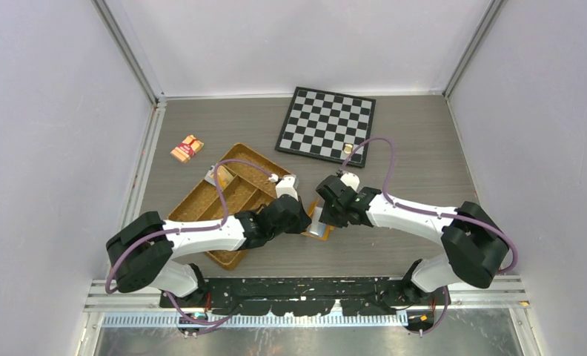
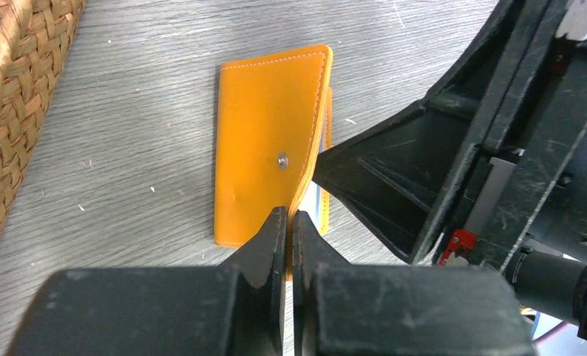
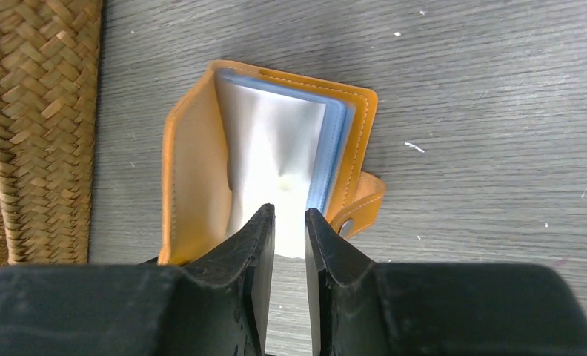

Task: Put the credit cards into the card holder
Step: Turn over the card holder at the center of the board.

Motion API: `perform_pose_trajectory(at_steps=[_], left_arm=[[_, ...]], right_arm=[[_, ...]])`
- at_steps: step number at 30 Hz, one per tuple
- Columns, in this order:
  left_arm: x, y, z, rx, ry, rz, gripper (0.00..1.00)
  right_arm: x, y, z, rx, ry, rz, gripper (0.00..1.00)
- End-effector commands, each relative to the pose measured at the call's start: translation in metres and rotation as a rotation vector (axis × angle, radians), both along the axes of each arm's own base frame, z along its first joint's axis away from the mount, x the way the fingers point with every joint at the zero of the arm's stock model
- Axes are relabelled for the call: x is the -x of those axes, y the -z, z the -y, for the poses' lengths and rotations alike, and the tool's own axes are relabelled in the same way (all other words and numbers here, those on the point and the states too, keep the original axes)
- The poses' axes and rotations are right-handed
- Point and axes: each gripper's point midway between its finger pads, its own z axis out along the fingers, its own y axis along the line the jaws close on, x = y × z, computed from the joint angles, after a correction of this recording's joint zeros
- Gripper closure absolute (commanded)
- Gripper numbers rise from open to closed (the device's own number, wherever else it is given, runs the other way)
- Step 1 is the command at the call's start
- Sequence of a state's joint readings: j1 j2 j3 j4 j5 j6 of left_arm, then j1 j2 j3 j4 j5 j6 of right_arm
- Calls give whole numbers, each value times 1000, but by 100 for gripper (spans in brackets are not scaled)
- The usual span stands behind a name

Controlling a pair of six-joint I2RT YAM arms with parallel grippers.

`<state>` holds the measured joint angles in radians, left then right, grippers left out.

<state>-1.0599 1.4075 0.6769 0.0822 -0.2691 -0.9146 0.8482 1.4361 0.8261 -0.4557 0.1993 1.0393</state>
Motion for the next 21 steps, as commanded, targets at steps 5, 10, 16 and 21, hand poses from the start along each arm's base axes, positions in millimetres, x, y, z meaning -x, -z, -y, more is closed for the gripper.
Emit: perform_pose_trajectory(at_steps=[5,10,16,21], left_arm=[[4,5,-4,-4,-5,-17,100],[4,4,-5,-4,-9,-13,100],[2,6,-12,-17,-27,-15,100],[0,12,-26,-36,-54,-26,100]], right_arm=[[-15,12,1,-19,34,37,73],[-14,24,1,-19,33,30,73],[-13,34,4,-28,49,20,73],[-11,44,1,-80,58,-2,73]])
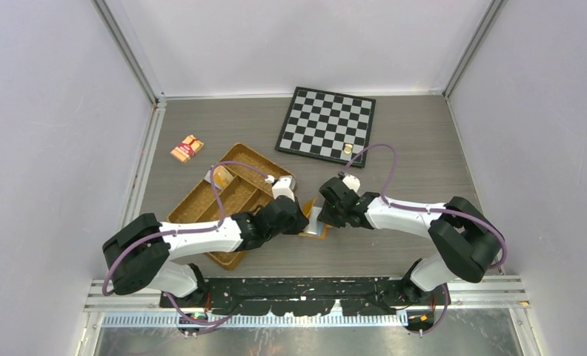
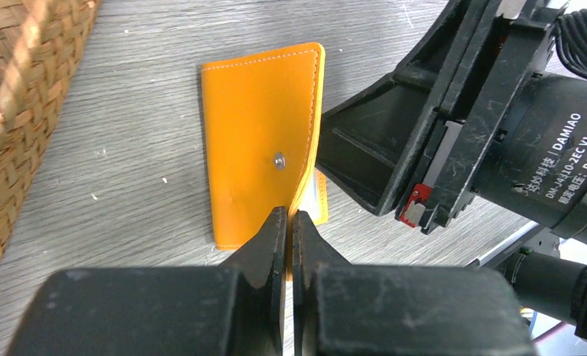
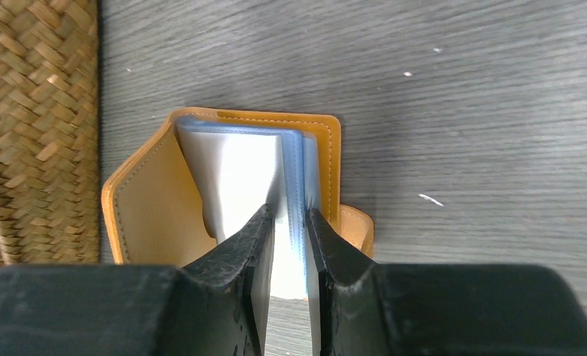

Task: Put the credit cards into the card holder
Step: Turn over the card holder at the center of the board.

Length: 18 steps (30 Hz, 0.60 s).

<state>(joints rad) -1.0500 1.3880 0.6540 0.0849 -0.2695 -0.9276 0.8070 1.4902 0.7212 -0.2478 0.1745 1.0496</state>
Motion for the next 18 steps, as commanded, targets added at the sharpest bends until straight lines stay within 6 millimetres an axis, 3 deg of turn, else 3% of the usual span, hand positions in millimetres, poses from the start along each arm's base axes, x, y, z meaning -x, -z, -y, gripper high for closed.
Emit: perform_pose_trajectory(at_steps=[1,12,18], left_arm=[[0,12,-22,-47,-38,-24,100],[3,24,-50,-45,-89,-65,100],[4,21,-47,2,-64,-64,100]], right_arm=[[2,16,-1,-46,14,-22,73],[2,17,-35,-212,-83,-38,74],[3,13,-52,-274,-153,-36,74]])
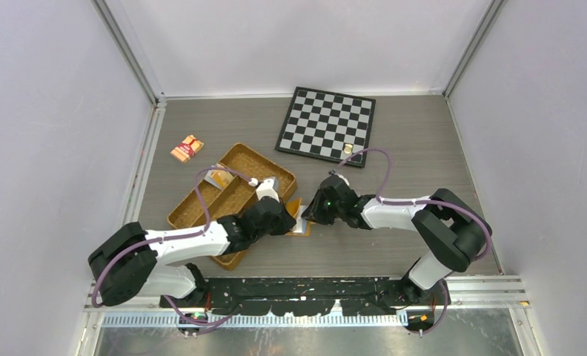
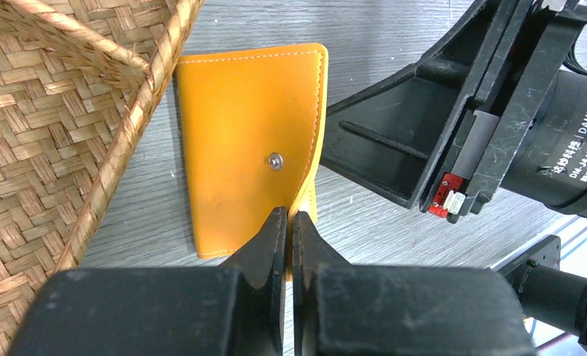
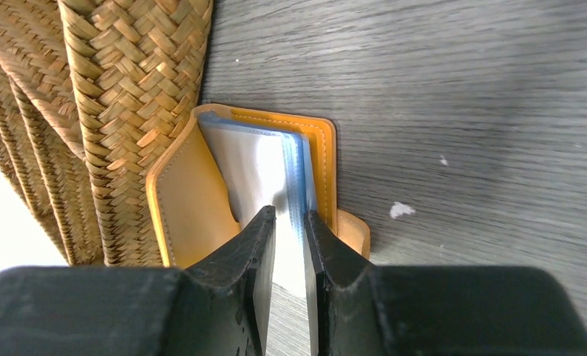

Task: Put the credit cards into the card holder
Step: Turn over the card holder at the center of the board.

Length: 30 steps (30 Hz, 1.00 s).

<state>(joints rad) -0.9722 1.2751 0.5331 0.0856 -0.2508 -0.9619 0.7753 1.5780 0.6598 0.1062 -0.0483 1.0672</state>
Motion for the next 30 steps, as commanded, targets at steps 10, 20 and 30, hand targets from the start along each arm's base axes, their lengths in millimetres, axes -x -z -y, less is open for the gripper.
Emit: perform_pose_trajectory(at_steps=[10,20,30], left_arm=[[9,9,5,52,71,-29,100],[8,3,9,96,80,-21,100],[6,3,12,99,80,-25,100]], right_arm=[[16,8,-20,-96,-136,-28,76],[16,-8,-27,-156,-147,-1,86],[12,-38,-27,-179,-158,72,91]])
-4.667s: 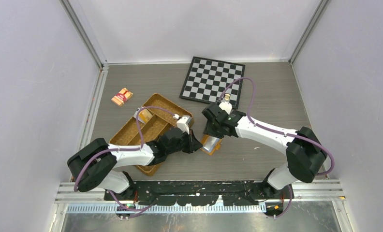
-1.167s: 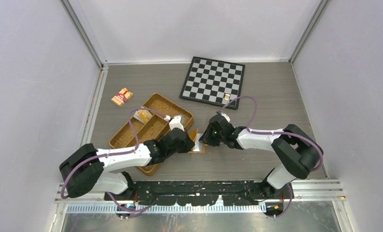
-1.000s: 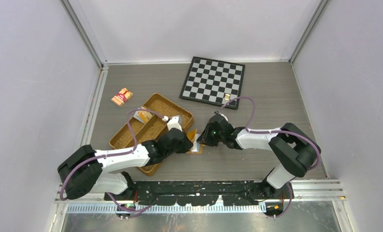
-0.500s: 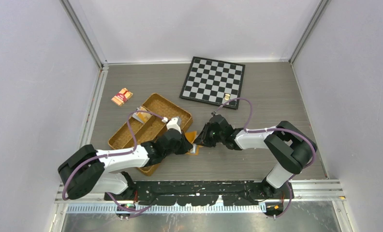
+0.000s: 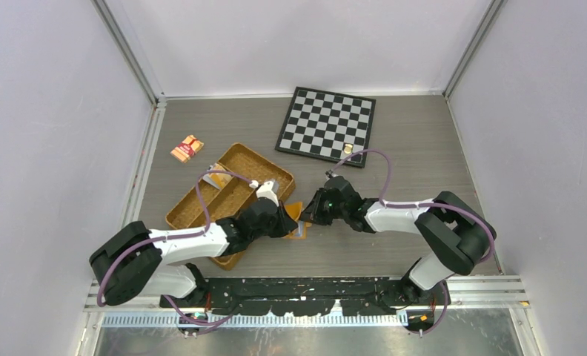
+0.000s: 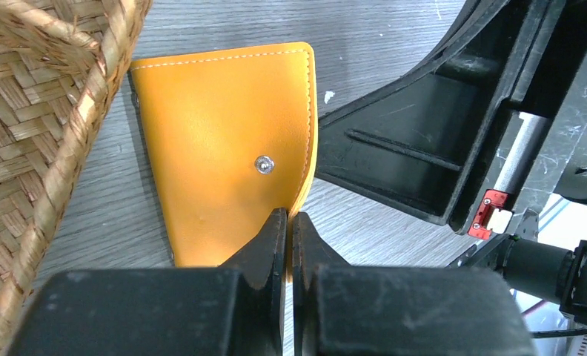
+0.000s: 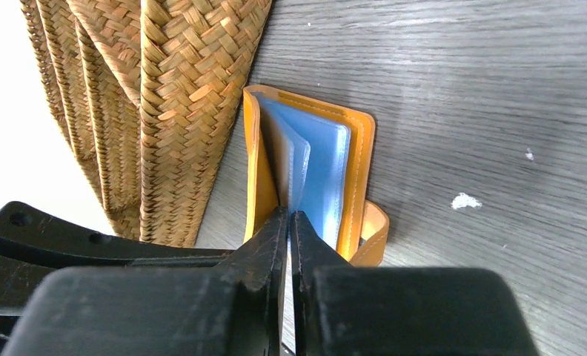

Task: Put the credit cards into the card holder
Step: Turn over the card holder at the center of the board.

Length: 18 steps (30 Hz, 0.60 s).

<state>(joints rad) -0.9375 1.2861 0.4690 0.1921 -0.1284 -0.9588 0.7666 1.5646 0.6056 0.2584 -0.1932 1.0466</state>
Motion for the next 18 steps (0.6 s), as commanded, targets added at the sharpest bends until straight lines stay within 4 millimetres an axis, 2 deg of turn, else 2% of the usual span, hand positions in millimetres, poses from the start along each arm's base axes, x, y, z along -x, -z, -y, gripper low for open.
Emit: perform_pose_trajectory(at_steps=[1,5,9,18], left_arm=[[-2,-7,9,36,15,12,100],[-2,-8,11,45,17,11,100],[-2,-9,11,50,20,15,100],[-3,-11,13,57,26,20,100]], right_arm=[[1,-23,-10,-45,-53,48,91],[2,-11,-10,-16,-61,25,91],[4,2,-7,27,-68,10,85],[5,0,-19,-5,-100,18,84]])
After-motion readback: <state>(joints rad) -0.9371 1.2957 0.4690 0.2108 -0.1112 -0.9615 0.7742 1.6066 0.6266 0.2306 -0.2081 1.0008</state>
